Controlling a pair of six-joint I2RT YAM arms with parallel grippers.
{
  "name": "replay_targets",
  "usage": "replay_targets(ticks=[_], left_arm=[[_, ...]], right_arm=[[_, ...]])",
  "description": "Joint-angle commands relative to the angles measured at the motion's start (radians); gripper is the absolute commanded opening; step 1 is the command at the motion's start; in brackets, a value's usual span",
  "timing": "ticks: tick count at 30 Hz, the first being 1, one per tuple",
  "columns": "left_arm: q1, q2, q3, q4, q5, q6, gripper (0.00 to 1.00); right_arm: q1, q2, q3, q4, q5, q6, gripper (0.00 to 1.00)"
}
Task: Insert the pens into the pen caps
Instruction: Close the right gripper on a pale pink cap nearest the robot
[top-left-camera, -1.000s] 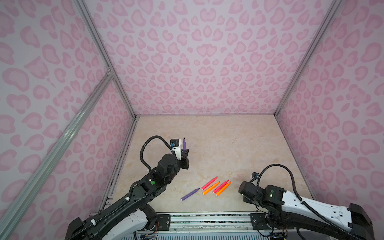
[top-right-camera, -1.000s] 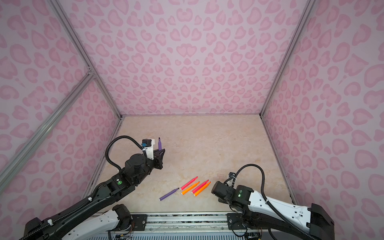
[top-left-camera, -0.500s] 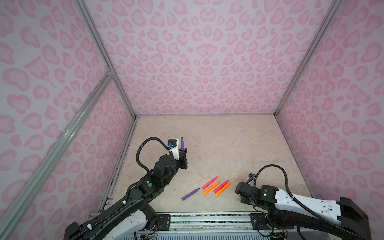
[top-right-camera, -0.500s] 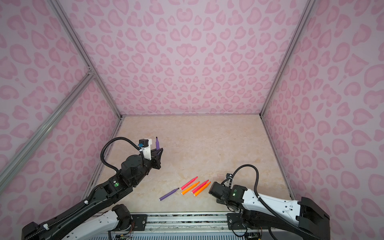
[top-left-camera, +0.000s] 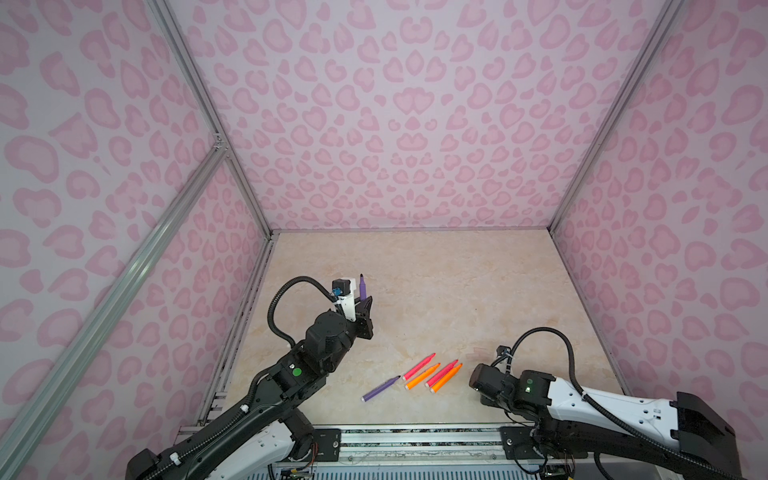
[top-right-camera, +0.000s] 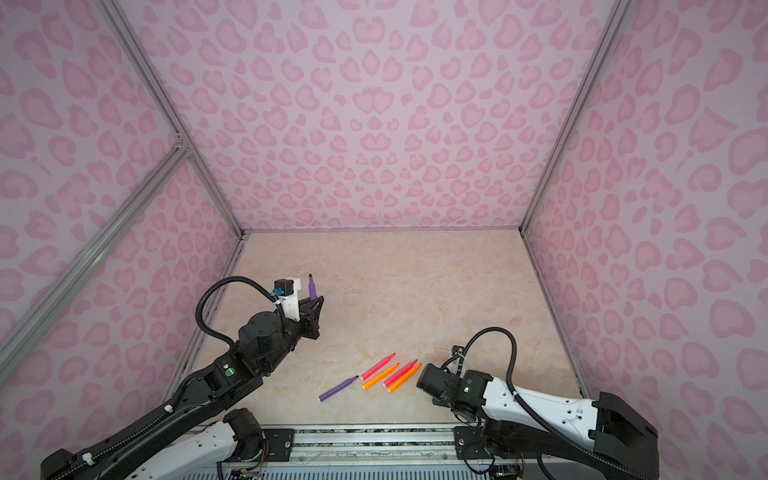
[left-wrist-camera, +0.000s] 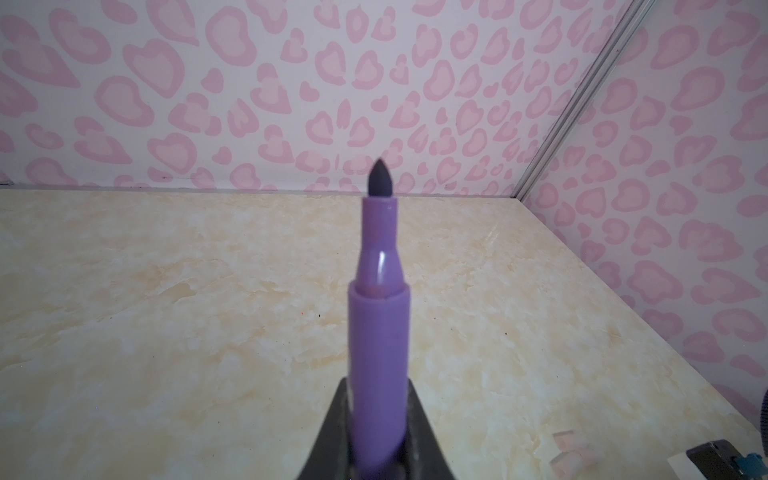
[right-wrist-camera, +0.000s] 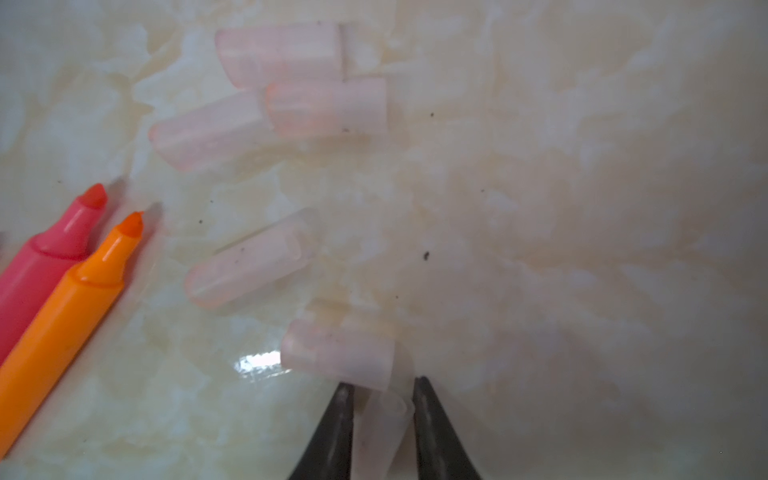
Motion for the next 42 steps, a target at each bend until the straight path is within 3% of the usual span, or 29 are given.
replay_targets(ticks=[1,34,42], left_arm=[[-0.001,0.005,0.000,0.023,-0.009,0.003,0.04],[0.001,0.000,0.000,0.022,-0.005,0.004,0.04],[0.000,-0.006,0.000,0.023,-0.003,0.005,0.04]], right_arm=[[0.001,0.006,-0.017,-0.004,-0.014,0.007,0.27],[0.066,0.032,-0.012,-0.021,-0.001,0.092,0.34],[0.082,0.063,-0.014,0.001,0.001,0.103,0.24]])
